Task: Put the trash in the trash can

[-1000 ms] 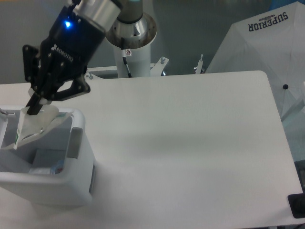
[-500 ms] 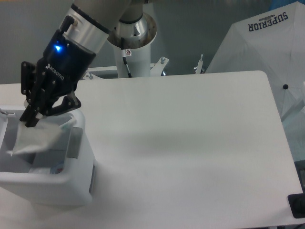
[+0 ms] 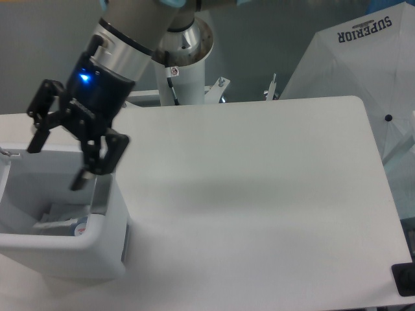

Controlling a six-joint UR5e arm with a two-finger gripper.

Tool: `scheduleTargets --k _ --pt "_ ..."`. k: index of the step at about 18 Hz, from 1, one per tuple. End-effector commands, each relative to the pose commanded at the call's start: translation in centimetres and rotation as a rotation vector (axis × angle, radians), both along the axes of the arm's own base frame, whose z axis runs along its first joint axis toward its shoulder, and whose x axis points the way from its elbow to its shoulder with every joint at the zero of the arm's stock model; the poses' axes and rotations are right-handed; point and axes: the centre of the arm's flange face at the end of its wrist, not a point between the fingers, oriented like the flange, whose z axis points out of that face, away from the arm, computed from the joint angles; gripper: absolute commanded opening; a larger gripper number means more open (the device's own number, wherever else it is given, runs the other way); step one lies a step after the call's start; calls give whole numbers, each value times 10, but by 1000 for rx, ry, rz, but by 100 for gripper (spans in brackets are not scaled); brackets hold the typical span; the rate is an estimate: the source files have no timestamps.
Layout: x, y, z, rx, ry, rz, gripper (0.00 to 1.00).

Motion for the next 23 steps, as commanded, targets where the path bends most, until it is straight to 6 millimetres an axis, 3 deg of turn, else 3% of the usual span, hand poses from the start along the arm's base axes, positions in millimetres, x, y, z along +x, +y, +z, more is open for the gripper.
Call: scheduleTargets --k 6,10,14,17,20,23 --pt "-63 -36 -52 -124 60 102 100" --pt "-101 -66 -72 -200 105 160 100" --pt "-151 -92 -127 -374 253 100 100" --pt "-181 -116 -137 -455 312 95 100" --pt "-194 -130 -160 -551 314 2 100" --pt "-214 -136 -159 -637 304 -4 100"
